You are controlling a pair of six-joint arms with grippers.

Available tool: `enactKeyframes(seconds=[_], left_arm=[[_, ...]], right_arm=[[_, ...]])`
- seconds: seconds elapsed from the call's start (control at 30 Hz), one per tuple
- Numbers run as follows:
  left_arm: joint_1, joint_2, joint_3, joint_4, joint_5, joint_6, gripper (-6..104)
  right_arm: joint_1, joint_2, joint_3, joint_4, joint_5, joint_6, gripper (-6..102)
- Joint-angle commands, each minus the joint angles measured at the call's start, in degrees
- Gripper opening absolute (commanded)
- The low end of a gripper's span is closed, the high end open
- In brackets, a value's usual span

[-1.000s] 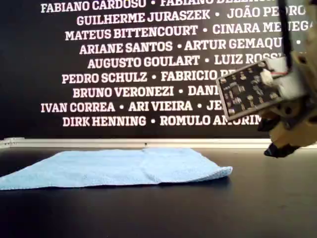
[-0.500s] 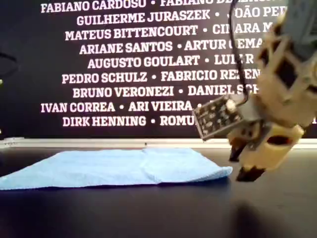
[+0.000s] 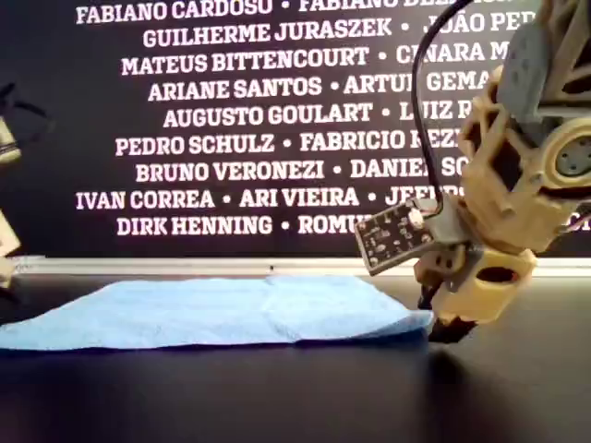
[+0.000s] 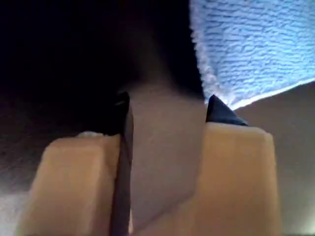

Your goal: Fold a cloth

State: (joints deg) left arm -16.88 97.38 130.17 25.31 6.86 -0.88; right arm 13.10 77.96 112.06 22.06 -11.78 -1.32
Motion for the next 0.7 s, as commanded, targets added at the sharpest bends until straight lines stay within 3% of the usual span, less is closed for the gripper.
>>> enactKeyframes(seconds=[0.0, 0.67], left_arm=[[-1.58, -0.97, -2.02, -0.79, -0.26, -0.35, 93], [-2.81, -1.41, -2.2, -0.79, -0.18, 0.44, 92]], right_arm=[[0.53, 0.09, -5.36, -3.6, -0.7, -0.26, 62], [3.16, -5.98, -12.83, -3.34, 0.26, -0.35, 62]])
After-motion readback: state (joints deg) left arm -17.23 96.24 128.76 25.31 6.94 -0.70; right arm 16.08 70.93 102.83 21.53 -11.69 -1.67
